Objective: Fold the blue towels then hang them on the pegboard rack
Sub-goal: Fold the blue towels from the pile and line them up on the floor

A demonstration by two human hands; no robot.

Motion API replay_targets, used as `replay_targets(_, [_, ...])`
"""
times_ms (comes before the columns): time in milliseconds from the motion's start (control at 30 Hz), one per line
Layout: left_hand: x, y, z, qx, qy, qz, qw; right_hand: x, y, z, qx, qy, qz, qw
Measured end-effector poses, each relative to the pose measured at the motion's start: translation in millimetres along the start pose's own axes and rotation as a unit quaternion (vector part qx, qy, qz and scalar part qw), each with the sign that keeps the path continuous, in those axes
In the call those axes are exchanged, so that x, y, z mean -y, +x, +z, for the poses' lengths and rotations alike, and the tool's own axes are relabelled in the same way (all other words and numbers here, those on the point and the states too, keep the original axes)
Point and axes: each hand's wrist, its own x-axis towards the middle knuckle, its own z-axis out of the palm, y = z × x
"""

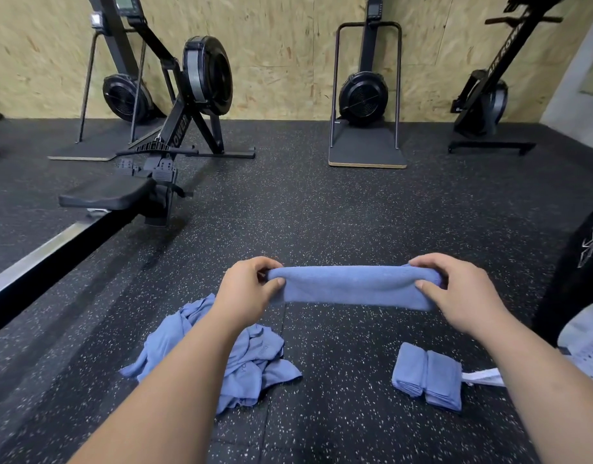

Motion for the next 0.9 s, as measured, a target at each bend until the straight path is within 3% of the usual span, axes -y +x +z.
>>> replay_targets(100, [3,1,2,0.004,-0.073,-0.034,0.997,-6,0,0,0.004,0.012,0.025,1.0])
replay_targets(233, [-3,1,6,-0.006,-0.256,-0.091,0.962,-2,0,4,-0.01,0.229,0.054,0.972])
replay_targets(333, [-7,-1,8,-0.029,-0.289,-0.095,0.952,3,2,12,-0.039,0.279,0.068,0.957])
replay_targets(567, [-4,4,15,-0.118,-0.229,-0.075,0.963,2,0,23,-0.142,0.267,0.108,0.947])
replay_targets(900, [-7,0,59,-0.096,-0.072,-0.119,0.986,8,-10,57,-0.156,0.123,0.118,0.973])
